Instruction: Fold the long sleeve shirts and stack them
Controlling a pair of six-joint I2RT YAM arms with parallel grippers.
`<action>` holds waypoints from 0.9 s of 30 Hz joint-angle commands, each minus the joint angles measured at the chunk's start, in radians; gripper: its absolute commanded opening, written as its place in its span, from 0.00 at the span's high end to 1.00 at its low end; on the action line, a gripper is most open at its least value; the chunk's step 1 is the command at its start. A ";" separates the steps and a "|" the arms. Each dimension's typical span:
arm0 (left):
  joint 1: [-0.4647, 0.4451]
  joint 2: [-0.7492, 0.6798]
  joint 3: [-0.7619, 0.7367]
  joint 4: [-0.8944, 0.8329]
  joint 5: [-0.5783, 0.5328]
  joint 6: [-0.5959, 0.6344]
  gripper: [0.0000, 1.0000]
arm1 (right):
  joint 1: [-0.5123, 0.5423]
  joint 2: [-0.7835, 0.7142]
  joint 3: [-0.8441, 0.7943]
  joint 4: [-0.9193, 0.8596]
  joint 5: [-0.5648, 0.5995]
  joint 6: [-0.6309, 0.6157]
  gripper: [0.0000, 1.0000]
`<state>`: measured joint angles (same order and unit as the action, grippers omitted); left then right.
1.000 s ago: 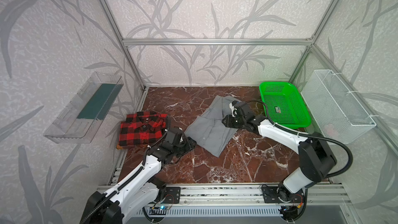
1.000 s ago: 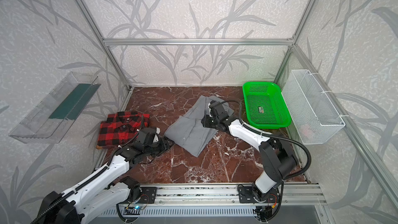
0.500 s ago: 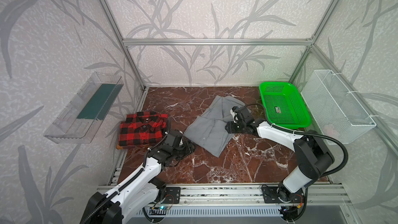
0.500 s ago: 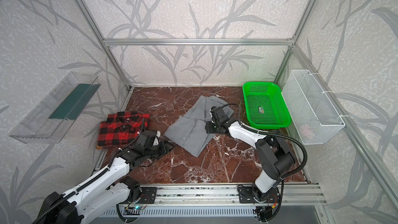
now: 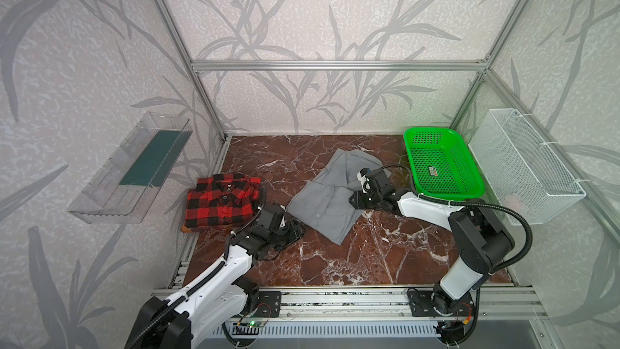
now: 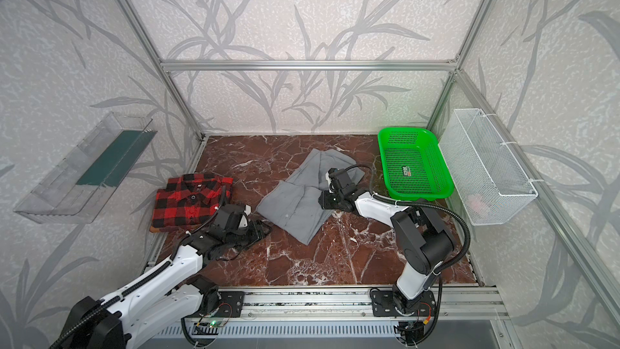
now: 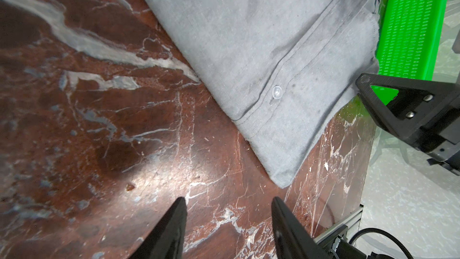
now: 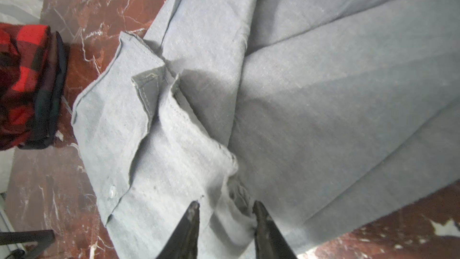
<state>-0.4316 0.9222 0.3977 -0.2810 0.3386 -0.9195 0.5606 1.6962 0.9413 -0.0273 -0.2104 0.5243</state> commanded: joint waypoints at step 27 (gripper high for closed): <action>0.005 -0.038 -0.037 -0.022 -0.018 0.047 0.34 | 0.007 -0.232 -0.063 -0.170 0.070 0.026 0.64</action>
<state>-0.4316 0.8898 0.3771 -0.2810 0.3378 -0.8970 0.5636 1.5093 0.8131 -0.1276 -0.1909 0.6048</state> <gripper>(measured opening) 0.649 0.359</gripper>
